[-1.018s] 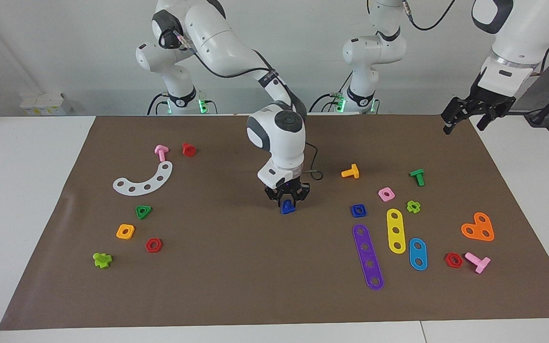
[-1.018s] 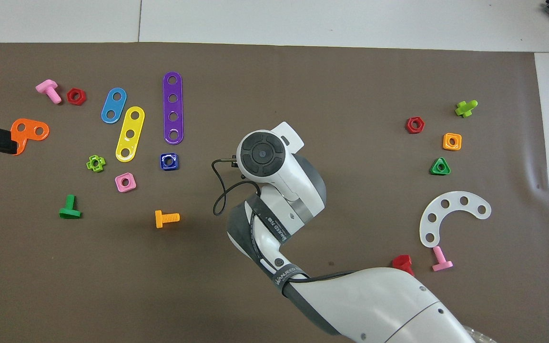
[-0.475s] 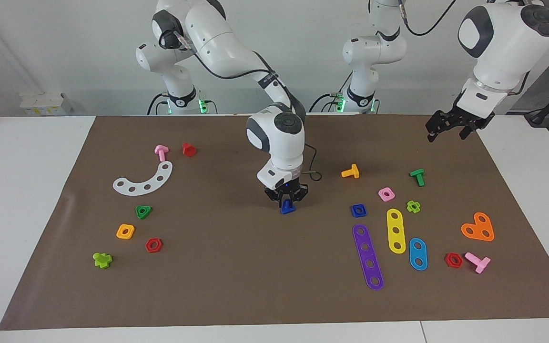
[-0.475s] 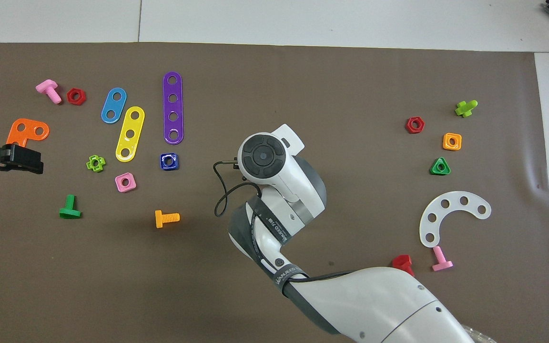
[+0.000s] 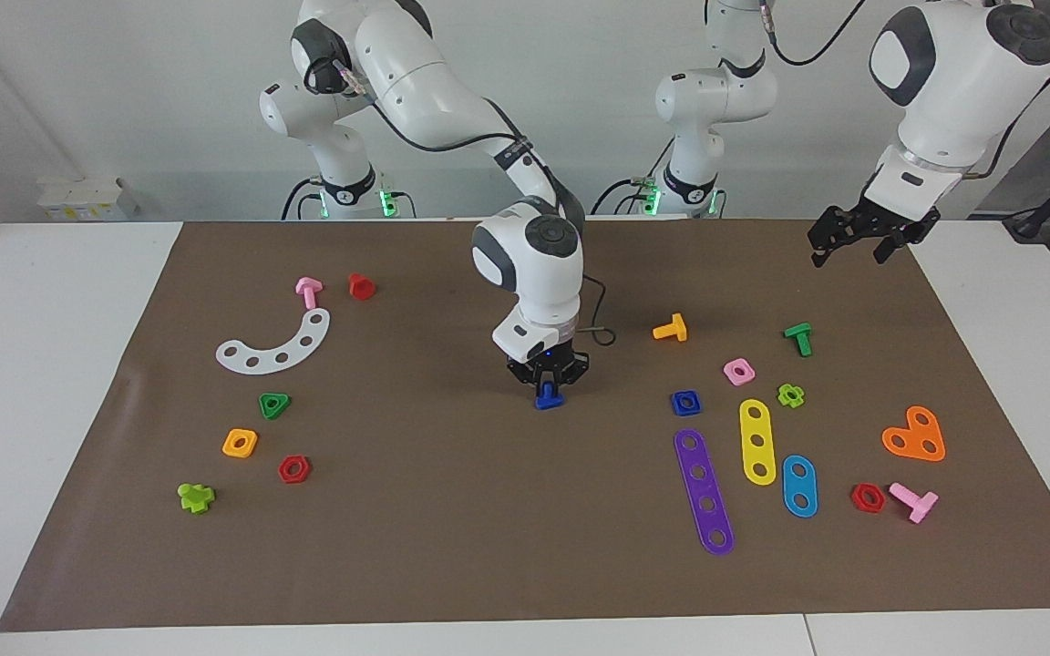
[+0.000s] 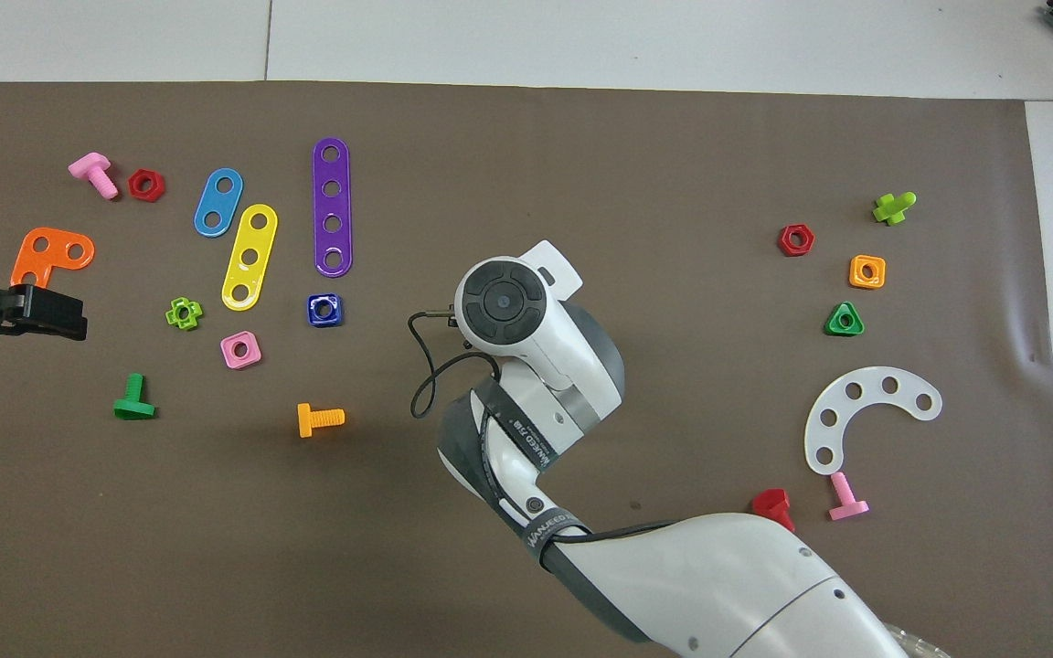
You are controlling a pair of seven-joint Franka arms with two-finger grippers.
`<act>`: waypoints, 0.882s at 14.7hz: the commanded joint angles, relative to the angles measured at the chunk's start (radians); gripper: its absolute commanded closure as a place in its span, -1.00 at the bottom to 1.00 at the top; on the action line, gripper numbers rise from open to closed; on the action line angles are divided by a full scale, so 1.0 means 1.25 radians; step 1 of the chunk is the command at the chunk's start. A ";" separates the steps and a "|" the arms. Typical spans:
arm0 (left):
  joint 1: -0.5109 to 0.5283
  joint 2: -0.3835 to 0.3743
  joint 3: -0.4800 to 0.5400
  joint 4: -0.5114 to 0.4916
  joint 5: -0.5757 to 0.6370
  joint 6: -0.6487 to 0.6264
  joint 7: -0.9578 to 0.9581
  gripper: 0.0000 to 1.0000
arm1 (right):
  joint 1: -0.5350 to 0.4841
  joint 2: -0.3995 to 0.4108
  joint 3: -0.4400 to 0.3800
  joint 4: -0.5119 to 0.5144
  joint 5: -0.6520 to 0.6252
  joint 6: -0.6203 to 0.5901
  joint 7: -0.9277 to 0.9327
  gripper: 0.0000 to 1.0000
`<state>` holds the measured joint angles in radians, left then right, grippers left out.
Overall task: Unscrew and place screws in storage area
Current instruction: 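Carry the blue bolt with the right gripper toward the red nut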
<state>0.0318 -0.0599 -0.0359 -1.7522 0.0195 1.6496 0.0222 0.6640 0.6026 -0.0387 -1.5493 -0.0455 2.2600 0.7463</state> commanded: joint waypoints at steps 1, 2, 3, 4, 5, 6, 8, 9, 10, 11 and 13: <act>-0.006 -0.024 0.005 -0.028 0.000 0.003 0.012 -1.00 | -0.001 -0.005 0.003 -0.006 -0.013 0.016 0.001 1.00; -0.003 -0.026 0.005 -0.032 0.000 0.007 0.012 -1.00 | -0.004 -0.007 0.003 0.004 -0.013 0.002 -0.003 1.00; -0.003 -0.028 0.007 -0.044 0.000 0.009 0.010 -1.00 | -0.004 -0.006 0.003 0.019 -0.013 -0.012 -0.003 1.00; -0.006 -0.029 0.008 -0.038 0.000 0.001 0.006 -1.00 | -0.010 -0.010 0.003 0.033 -0.010 -0.026 -0.003 1.00; -0.007 -0.029 0.007 -0.037 0.002 0.004 0.004 -1.00 | -0.017 -0.019 -0.001 0.032 -0.014 -0.024 -0.003 1.00; -0.006 -0.031 0.008 -0.037 0.002 0.007 0.004 -1.00 | -0.034 -0.050 -0.008 0.022 -0.014 -0.025 -0.007 1.00; 0.004 -0.031 0.009 -0.037 0.002 0.008 0.004 -1.00 | -0.101 -0.126 -0.007 -0.016 -0.014 -0.032 -0.066 1.00; 0.005 -0.031 0.012 -0.037 0.002 0.008 0.004 -1.00 | -0.132 -0.158 -0.007 -0.035 -0.014 -0.040 -0.109 1.00; 0.005 -0.029 0.012 -0.037 0.002 0.008 0.004 -1.00 | -0.166 -0.185 -0.007 -0.060 -0.014 -0.043 -0.155 1.00; 0.005 -0.031 0.012 -0.037 0.002 0.008 0.004 -1.00 | -0.200 -0.211 -0.007 -0.088 -0.013 -0.042 -0.199 1.00; 0.005 -0.031 0.012 -0.037 0.002 0.008 0.004 -1.00 | -0.274 -0.245 -0.006 -0.141 -0.010 -0.043 -0.300 1.00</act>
<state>0.0338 -0.0666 -0.0211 -1.7623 0.0195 1.6500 0.0223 0.3957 0.3664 -0.0648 -1.6056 -0.0533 2.1867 0.4684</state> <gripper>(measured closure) 0.000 0.806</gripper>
